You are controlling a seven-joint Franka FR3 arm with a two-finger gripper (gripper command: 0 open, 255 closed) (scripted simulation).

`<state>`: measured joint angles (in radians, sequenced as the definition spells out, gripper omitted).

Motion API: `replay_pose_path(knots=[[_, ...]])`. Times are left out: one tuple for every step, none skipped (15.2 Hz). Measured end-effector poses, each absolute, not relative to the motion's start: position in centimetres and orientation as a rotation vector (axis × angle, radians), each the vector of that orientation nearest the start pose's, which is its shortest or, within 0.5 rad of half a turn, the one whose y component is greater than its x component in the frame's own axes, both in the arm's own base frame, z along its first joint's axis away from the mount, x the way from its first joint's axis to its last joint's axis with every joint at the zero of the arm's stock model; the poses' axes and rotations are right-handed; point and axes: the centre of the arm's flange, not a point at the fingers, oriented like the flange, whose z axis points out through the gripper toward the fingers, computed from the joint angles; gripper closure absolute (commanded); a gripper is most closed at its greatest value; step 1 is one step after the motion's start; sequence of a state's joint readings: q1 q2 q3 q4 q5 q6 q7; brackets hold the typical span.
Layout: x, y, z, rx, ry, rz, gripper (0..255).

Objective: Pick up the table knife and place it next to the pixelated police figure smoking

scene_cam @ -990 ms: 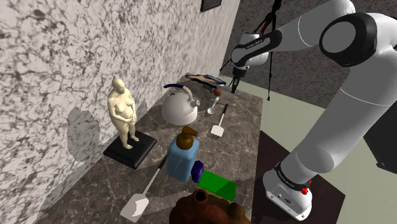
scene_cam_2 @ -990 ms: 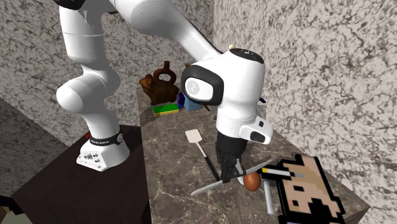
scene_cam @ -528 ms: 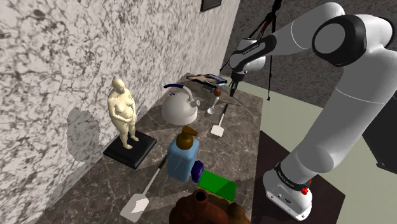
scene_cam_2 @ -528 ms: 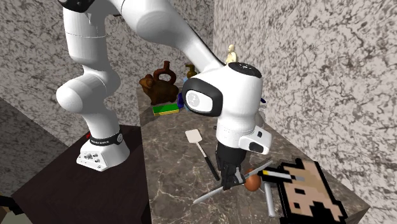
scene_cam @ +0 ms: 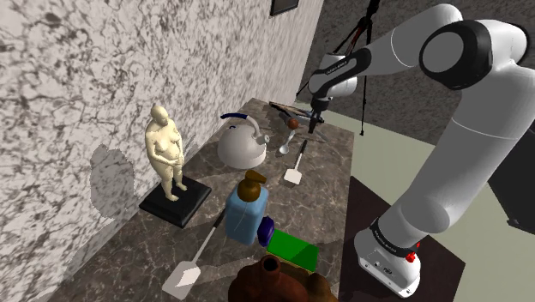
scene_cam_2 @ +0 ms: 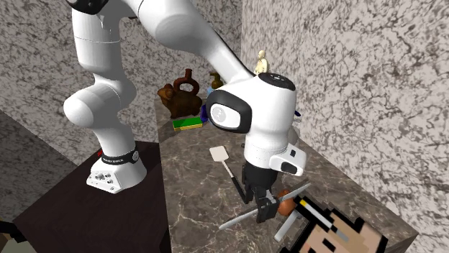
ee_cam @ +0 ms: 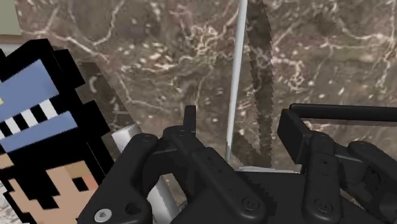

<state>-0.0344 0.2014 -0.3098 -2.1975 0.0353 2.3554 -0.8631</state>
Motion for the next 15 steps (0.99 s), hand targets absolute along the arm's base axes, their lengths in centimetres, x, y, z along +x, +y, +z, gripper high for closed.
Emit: replay_pose_path(knots=[[51.6, -18.4, 29.2, -3.054, -0.777, 0.078, 0], [51.6, -18.4, 29.2, -3.053, -0.777, 0.080, 0], [51.6, -18.4, 29.2, -3.053, -0.777, 0.080, 0], [51.6, -18.4, 29.2, -3.053, -0.777, 0.080, 0], [51.6, -18.5, 29.9, -3.053, -0.777, 0.080, 0], [51.6, -18.2, 30.9, -3.053, -0.777, 0.080, 0], [51.7, -18.4, 32.1, -3.054, -0.778, 0.078, 0], [51.8, -18.6, 33.2, -3.054, -0.778, 0.079, 0], [51.8, -18.5, 33.7, -3.054, -0.777, 0.079, 0], [51.8, -18.4, 34.0, -3.053, -0.777, 0.079, 0], [51.8, -18.4, 34.1, -3.053, -0.777, 0.080, 0], [51.8, -18.4, 34.2, -3.053, -0.777, 0.080, 0], [51.8, -18.4, 34.2, -3.053, -0.777, 0.080, 0], [51.8, -18.4, 34.2, -3.053, -0.777, 0.080, 0], [51.8, -18.4, 34.3, -3.053, -0.777, 0.080, 0]])
